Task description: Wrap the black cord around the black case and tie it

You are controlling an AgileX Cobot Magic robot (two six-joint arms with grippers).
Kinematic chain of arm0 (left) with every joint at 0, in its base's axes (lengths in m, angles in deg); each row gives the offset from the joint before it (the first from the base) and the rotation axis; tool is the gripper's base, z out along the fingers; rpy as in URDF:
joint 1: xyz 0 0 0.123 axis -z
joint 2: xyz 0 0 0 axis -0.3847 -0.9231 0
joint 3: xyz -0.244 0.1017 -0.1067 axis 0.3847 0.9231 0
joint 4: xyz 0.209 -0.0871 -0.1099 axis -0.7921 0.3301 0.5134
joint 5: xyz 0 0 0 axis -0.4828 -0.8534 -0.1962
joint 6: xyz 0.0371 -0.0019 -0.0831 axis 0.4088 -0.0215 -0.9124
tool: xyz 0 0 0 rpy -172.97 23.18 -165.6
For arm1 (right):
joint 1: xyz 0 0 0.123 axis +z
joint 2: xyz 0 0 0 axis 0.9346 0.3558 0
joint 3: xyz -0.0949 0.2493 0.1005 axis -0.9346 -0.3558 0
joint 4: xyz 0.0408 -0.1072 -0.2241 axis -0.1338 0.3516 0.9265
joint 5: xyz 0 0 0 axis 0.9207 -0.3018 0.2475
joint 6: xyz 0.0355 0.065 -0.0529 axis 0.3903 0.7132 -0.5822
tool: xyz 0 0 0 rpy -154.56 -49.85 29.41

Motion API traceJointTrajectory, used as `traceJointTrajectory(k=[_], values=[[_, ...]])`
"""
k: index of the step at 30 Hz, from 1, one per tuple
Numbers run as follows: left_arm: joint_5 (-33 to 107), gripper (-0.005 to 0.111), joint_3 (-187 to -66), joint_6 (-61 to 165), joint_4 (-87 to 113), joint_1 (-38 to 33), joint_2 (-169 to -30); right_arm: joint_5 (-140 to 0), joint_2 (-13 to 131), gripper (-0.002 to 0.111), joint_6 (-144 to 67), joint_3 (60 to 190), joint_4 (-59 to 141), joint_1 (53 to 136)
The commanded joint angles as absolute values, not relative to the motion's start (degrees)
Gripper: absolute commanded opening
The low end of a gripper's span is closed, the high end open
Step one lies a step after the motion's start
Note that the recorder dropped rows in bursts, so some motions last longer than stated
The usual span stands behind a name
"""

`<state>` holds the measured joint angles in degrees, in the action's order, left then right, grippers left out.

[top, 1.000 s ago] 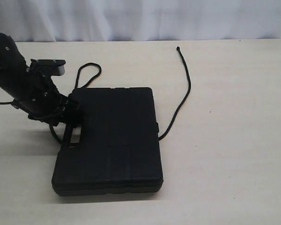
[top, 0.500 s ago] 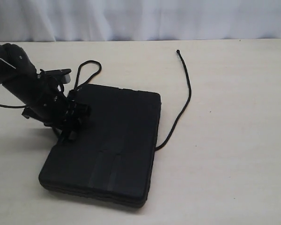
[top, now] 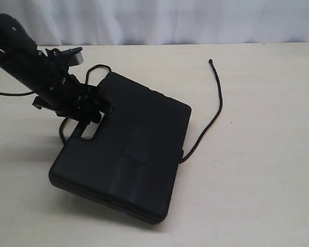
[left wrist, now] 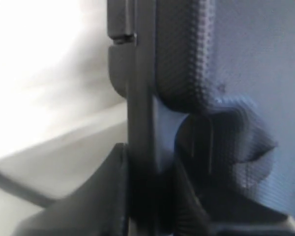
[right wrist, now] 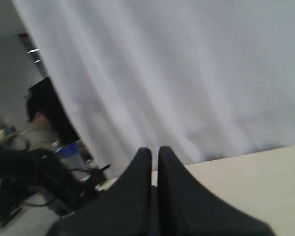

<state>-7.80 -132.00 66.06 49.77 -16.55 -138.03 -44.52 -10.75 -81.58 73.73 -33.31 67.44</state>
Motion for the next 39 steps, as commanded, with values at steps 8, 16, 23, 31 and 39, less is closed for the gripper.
traceJointTrajectory(k=[8,16,23,31,39], values=[[-19.8,0.0,-135.07,65.24,61.3,-23.7,-136.7,-17.93,18.62,0.004,-108.47,86.75,-46.17,67.26],[-24.59,0.0,-135.07,65.59,67.01,-27.35,-136.7,-11.29,29.17,0.004,-111.59,95.16,-46.52,67.26],[-25.69,0.0,-135.07,68.8,78.88,-27.35,-136.7,-27.88,28.96,0.004,-111.41,95.33,-38.77,78.79],[-27.43,0.0,-135.07,69.53,78.14,-27.35,-136.7,-88.99,46.51,0.004,-118.41,99.73,-16.2,123.34],[-26.82,0.0,-135.07,71.48,78.37,-27.35,-136.7,-120.41,65.49,0.004,-156.78,105.18,-56.72,133.92]])
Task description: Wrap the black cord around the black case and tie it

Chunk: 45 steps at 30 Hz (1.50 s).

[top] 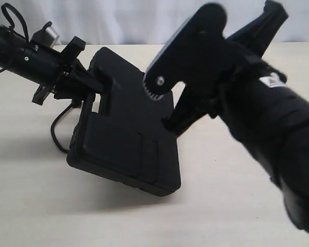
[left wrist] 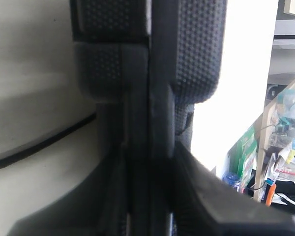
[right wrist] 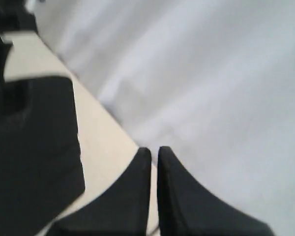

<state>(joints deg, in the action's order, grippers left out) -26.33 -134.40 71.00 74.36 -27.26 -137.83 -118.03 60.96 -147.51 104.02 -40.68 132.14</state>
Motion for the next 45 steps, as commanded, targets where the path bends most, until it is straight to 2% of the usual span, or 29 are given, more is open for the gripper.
traceJointTrajectory(k=[1,4,6,10,13,15,17,29,37,45], values=[[-26.66,0.0,-135.07,71.47,78.37,-27.35,-136.7,-118.08,66.47,0.004,-157.07,104.9,-58.8,134.57],[-26.52,0.0,-135.07,71.47,78.37,-27.35,-136.7,-116.0,67.49,0.005,-154.54,103.31,-58.8,137.0],[-26.52,0.0,-135.07,71.47,78.37,-27.35,-136.7,-116.0,67.64,0.012,-152.94,102.94,-58.8,139.33],[-26.54,0.0,-135.07,71.57,78.37,-27.35,-136.7,-110.42,67.91,0.039,-151.9,102.23,-58.8,144.92],[-26.54,0.0,-135.07,71.57,78.37,-27.35,-136.7,-106.83,69.82,0.069,-148.9,101.25,-58.8,147.36],[-26.54,0.0,-135.07,71.57,78.37,-27.35,-136.7,-107.85,71.91,0.083,-146.25,101.23,-58.8,147.83],[-26.39,0.0,-135.07,71.5,78.37,-27.35,-136.7,-108.28,74.43,0.09,-140.78,101.23,-56.71,147.83],[-26.57,0.0,-135.07,71.5,80.67,-27.35,-136.7,-123.51,93.79,0.091,-98.71,101.23,-30.79,147.96],[-28.94,0.0,-135.07,71.5,85.68,-27.22,-136.7,-137.17,99.25,0.091,-96.48,101.35,-29.68,147.96],[-31.69,0.0,-135.07,71.5,87.9,-27.22,-136.7,-140.03,101.48,0.091,-92.24,102.35,-26.66,147.62]])
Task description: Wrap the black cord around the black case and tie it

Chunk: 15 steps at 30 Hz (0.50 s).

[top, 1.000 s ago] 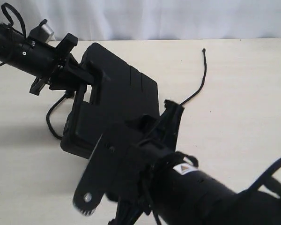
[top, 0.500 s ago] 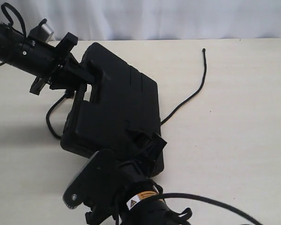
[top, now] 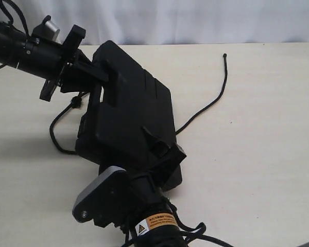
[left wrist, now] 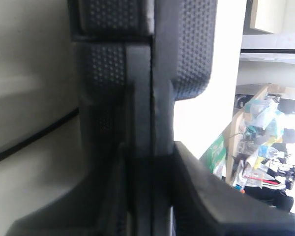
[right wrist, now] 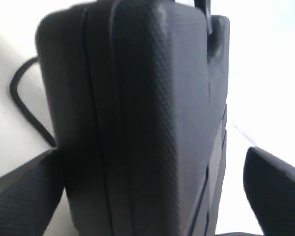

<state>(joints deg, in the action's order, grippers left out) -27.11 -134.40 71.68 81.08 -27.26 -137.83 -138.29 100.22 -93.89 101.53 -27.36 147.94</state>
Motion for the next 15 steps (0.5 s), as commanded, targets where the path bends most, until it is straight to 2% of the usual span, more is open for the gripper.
traceJointTrajectory(k=[1,4,6,7,8,9,13,15], values=[[-33.03,0.0,-135.07,71.5,88.78,-27.22,-136.7,-140.03,102.55,0.091,-92.49,103.38,-26.74,147.09],[-33.03,0.0,-135.07,72.21,88.9,-27.22,-136.7,-140.03,103.69,0.09,-94.63,104.87,-27.92,145.57],[-33.03,0.0,-135.07,74.87,88.9,-27.22,-136.7,-140.03,103.69,0.077,-94.36,105.3,-28.65,144.29],[-33.03,0.0,-135.07,76.86,88.9,-27.22,-136.7,-140.03,103.69,0.055,-94.26,105.3,-28.74,144.29],[-33.03,0.0,-135.07,78.38,88.9,-27.22,-136.7,-140.03,103.69,0.039,-94.42,105.3,-28.74,144.41],[-33.03,0.0,-135.07,82.03,88.37,-27.22,-136.7,-140.03,103.69,0.007,-94.42,105.3,-28.74,144.43],[-32.17,0.0,-135.07,97.74,87.45,-27.22,-136.7,-140.03,103.69,0.006,-93.72,105.3,-29.32,144.43],[-31.2,0.0,-135.07,98.12,87.47,-27.22,-136.7,-140.03,103.69,0.006,-93.02,105.3,-30.39,144.43]])
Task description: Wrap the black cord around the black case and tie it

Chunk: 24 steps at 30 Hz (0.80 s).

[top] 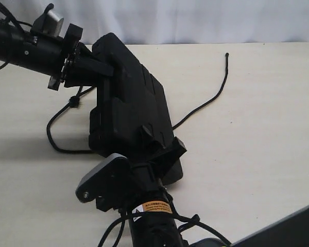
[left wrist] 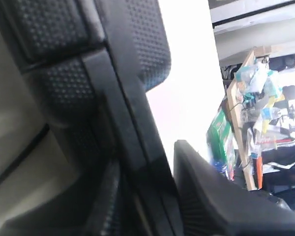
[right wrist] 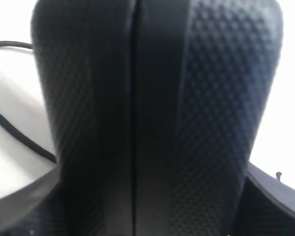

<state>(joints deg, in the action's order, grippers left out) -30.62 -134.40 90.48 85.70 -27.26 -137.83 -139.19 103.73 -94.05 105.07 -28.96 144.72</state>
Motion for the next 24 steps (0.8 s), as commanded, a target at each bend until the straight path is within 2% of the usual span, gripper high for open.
traceJointTrajectory(k=[1,2,4,5,9,18,22,24], values=[[-31.3,0.0,-135.07,98.44,87.25,-27.22,-136.7,-140.03,103.69,0.006,-92.54,105.3,-30.39,144.43],[-31.43,0.001,-135.07,98.79,87.24,-27.22,-136.7,-140.03,103.69,0.006,-92.24,105.3,-30.39,144.43],[-32.64,0.011,-135.07,101.8,87.24,-27.22,-136.7,-140.03,103.69,0.006,-91.34,105.3,-30.39,144.43],[-33.03,0.023,-135.07,104.04,87.37,-27.22,-136.7,-140.03,103.69,0.006,-90.53,105.3,-30.39,144.43],[-32.78,0.05,-135.07,111.17,85.51,-27.22,-136.7,-140.03,103.69,0.006,-85.86,105.3,-30.39,144.43],[-30.05,0.051,-141.77,112.14,73.64,-30.44,-134.89,-140.03,101.93,0.006,-82.16,105.3,-33.35,143.76],[-27.0,0.051,-142.04,112.16,54.87,-28.4,-133.78,-140.03,100.49,0.006,-82.16,105.3,-33.1,143.76],[-20.54,0.051,-140.67,108.68,41.3,-24.85,-133.89,-140.03,100.25,0.006,-82.16,105.3,-32.96,143.76]])
